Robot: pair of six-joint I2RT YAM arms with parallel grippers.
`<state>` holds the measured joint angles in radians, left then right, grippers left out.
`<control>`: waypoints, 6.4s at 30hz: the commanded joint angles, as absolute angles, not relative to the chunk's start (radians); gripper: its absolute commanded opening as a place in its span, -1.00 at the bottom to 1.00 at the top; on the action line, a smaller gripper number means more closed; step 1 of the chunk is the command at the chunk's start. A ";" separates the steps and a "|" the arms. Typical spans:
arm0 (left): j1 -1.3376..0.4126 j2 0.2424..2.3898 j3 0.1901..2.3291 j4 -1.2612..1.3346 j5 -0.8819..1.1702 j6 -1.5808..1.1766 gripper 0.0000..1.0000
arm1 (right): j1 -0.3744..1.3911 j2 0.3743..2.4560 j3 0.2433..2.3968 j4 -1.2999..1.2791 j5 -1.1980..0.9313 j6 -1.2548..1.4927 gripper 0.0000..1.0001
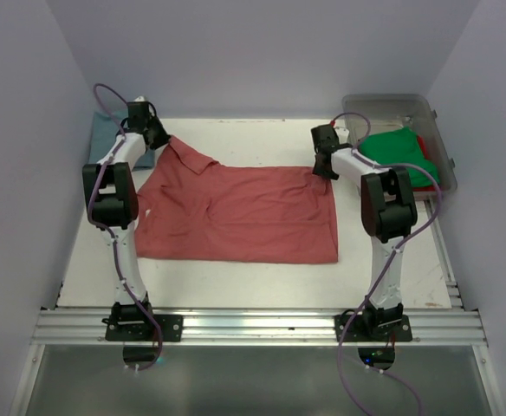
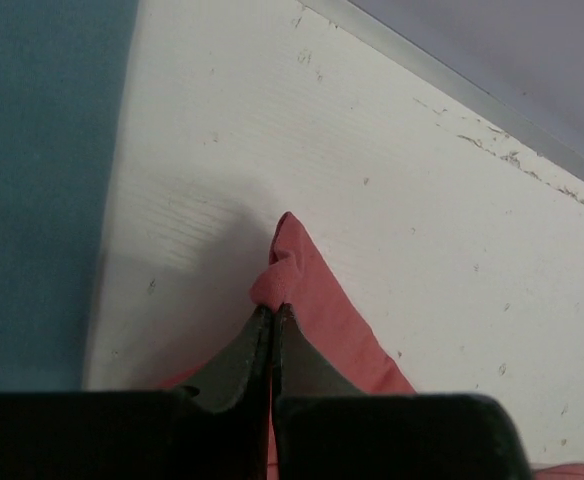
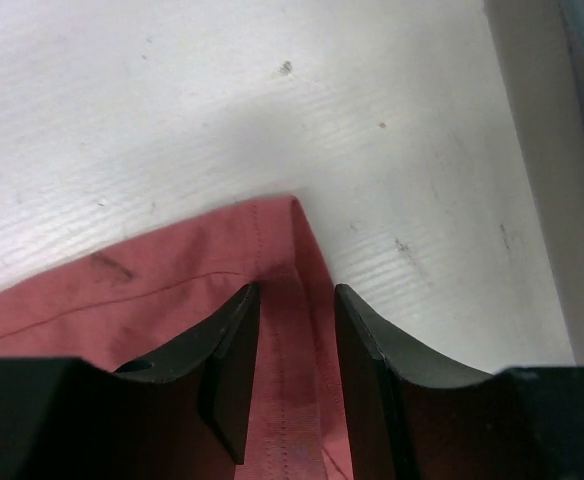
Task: Fold and stack the t-shirts
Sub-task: Grap the side of the flattened tshirt furthest away from the robot with both arms
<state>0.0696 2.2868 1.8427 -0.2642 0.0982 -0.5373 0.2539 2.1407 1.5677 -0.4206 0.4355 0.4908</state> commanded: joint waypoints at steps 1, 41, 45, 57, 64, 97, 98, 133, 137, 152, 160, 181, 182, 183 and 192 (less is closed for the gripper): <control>0.075 2.238 1.842 -0.268 0.110 -0.526 -1.00 | 0.249 2.131 1.620 -0.345 0.410 0.460 -0.21; 0.075 2.261 1.838 -0.279 0.104 -0.534 -1.00 | 0.213 2.146 1.600 -0.350 0.377 0.477 -1.00; 0.075 2.258 1.839 -0.278 0.101 -0.532 -1.00 | 0.206 2.132 1.592 -0.350 0.390 0.477 -1.00; 0.075 2.256 1.847 -0.278 0.106 -0.532 -1.00 | 0.161 2.111 1.656 -0.333 0.387 0.477 -1.00; 0.077 2.261 1.855 -0.282 0.101 -0.528 -1.00 | 0.130 2.109 1.712 -0.285 0.264 0.514 -1.00; 0.090 2.367 1.987 -0.333 0.101 -0.518 -0.40 | 0.120 2.246 1.908 -0.324 0.215 0.489 -1.00; 0.091 2.370 1.982 -0.327 0.101 -0.520 -0.35 | 0.120 2.246 1.904 -0.324 0.213 0.488 -1.00; 0.114 2.468 1.964 -0.255 0.106 -0.538 -0.91 | 0.118 2.215 1.847 -0.319 0.230 0.454 -1.00; 0.114 2.470 1.977 -0.281 0.121 -0.537 -0.64 | 0.120 2.209 1.839 -0.318 0.232 0.456 -1.00; 0.120 2.436 1.936 -0.264 0.123 -0.546 -0.43 | 0.120 2.191 1.807 -0.299 0.232 0.456 -1.00; 0.120 2.342 1.842 -0.180 0.072 -0.554 -0.19 | 0.120 2.197 1.813 -0.301 0.236 0.448 -1.00; 0.175 2.272 1.546 0.239 0.236 -0.744 -0.04 | 0.120 2.214 1.822 -0.316 0.233 0.433 -1.00; 0.178 2.282 1.548 0.239 0.250 -0.759 -0.05 | 0.118 2.214 1.822 -0.318 0.235 0.430 -1.00; 0.181 2.295 1.551 0.242 0.252 -0.762 -0.06 | 0.118 2.212 1.819 -0.316 0.238 0.428 -1.00; 0.181 2.335 1.592 0.202 0.261 -0.772 -0.06 | 0.118 2.206 1.815 -0.316 0.245 0.428 -1.00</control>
<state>0.1764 2.3043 1.5623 0.1799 0.2367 -0.7536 0.1234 2.2539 1.8103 -0.3286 0.2218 0.4435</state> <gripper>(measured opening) 0.471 0.008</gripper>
